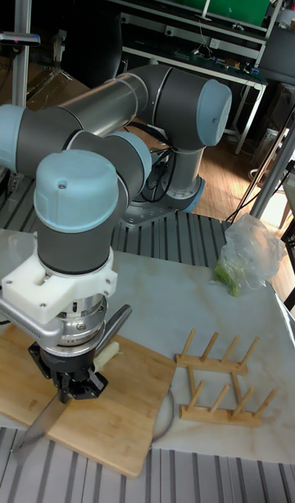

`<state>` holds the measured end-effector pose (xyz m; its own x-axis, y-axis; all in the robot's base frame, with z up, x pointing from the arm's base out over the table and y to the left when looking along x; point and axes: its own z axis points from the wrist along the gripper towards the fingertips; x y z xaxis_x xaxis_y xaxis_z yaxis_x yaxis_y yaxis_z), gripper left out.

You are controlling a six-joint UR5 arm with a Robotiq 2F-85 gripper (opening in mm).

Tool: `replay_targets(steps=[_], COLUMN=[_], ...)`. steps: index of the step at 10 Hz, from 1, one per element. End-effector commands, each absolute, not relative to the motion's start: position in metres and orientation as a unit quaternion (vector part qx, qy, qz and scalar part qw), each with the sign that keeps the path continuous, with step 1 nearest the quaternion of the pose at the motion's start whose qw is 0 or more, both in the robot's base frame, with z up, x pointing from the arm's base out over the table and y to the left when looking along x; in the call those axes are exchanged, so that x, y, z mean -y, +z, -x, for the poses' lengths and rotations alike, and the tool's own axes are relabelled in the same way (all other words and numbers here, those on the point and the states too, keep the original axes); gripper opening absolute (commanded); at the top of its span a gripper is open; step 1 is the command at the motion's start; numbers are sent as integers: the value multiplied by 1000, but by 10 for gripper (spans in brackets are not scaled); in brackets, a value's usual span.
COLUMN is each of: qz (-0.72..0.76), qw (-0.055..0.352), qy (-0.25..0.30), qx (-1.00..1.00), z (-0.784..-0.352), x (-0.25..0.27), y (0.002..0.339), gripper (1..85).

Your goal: Chop the scallions

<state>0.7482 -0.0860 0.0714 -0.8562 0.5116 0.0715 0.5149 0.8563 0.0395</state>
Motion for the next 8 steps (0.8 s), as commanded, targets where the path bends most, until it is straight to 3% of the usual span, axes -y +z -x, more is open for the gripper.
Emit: replay_targets(steps=[1,8], qz=[268,268], qw=[34,47], qy=[-32,-17], qx=[962,962], z=[-743,-726], x=[87,103], y=[75,84], gripper=[13,13])
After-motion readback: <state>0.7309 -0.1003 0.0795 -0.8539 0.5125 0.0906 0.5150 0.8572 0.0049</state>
